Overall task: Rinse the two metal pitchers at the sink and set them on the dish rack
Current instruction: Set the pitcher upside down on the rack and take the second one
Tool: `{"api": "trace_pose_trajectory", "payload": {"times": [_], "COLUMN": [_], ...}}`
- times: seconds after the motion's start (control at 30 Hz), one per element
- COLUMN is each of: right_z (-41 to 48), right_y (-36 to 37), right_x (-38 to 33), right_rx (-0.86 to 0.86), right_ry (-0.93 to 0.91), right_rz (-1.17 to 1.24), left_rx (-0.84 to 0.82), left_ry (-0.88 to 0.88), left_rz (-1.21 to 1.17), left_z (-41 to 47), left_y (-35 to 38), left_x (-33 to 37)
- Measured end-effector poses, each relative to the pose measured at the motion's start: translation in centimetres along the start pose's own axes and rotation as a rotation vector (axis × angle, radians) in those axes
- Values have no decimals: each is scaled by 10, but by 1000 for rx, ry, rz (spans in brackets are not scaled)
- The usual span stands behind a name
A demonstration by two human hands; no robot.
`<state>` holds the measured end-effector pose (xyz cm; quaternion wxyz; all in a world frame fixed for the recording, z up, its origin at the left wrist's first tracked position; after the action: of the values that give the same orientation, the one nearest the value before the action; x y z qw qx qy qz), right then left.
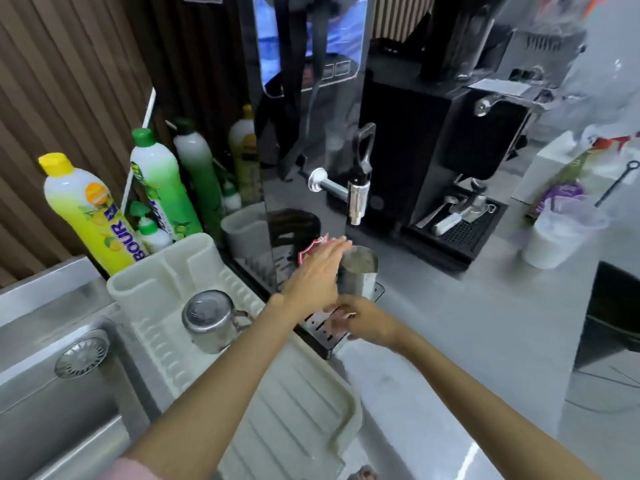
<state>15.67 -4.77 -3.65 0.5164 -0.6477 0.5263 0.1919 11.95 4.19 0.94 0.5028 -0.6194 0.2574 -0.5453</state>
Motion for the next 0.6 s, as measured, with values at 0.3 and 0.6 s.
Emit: {"api": "trace_pose_trajectory", "payload": {"times": [0.3,0.6], "right_z": [-21,-13], "right_y": [-22,-11], "right_x": [37,26], "right_rx": [176,361], "right_ry": [82,148], "right_rz": [493,619], "left_rx": [51,-133], "left_ry": [-173,-672], "left_rz": [104,-861], "left_z": [8,-45], "left_y": [27,43], "left_x": [-3,22]}}
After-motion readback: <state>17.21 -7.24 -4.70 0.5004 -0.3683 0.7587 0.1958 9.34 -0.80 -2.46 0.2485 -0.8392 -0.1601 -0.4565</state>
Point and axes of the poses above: each hand's wrist, its own z-axis towards the middle knuckle, its own y-axis out of the palm, x = y × z, the point moved 5 cm from there along z, towards the middle knuckle, and after that the axes turned 3 degrees about -x, right-handed, at the moved point
